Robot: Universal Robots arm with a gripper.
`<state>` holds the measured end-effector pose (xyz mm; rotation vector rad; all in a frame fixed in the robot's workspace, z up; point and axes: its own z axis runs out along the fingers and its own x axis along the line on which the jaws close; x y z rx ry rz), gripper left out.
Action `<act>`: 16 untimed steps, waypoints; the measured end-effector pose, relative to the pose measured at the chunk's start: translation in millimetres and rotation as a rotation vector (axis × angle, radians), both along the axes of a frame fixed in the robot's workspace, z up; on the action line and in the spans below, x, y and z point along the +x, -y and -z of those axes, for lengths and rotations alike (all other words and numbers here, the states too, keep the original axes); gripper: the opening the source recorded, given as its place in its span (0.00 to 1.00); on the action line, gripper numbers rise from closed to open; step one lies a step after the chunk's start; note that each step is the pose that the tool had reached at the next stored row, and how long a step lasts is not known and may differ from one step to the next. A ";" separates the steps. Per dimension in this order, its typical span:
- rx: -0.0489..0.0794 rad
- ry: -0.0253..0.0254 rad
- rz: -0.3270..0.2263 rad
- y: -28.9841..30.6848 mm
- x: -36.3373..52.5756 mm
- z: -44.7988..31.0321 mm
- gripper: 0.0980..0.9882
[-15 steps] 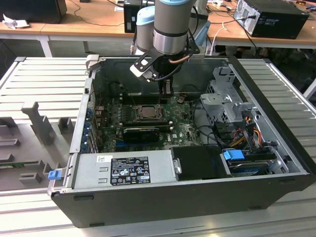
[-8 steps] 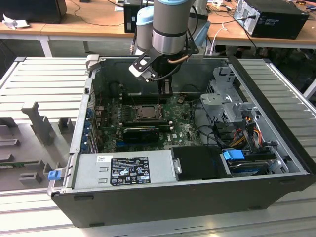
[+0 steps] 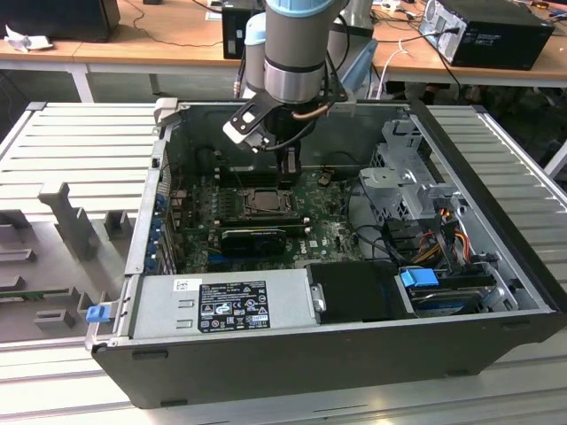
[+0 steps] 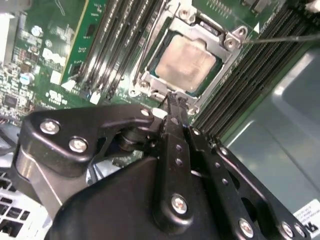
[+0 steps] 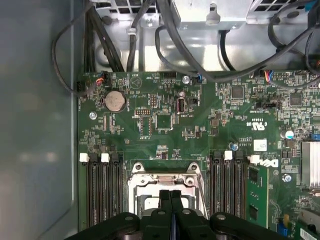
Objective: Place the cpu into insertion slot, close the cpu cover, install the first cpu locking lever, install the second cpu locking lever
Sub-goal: 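Close the cpu cover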
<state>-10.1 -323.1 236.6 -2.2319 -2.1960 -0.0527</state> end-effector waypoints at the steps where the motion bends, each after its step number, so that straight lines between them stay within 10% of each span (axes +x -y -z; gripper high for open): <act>1: 0.000 0.0002 0.000 0.0 -2.8 2.9 0.01; 16: 0.003 0.0001 -0.032 0.0 -42.7 29.6 0.01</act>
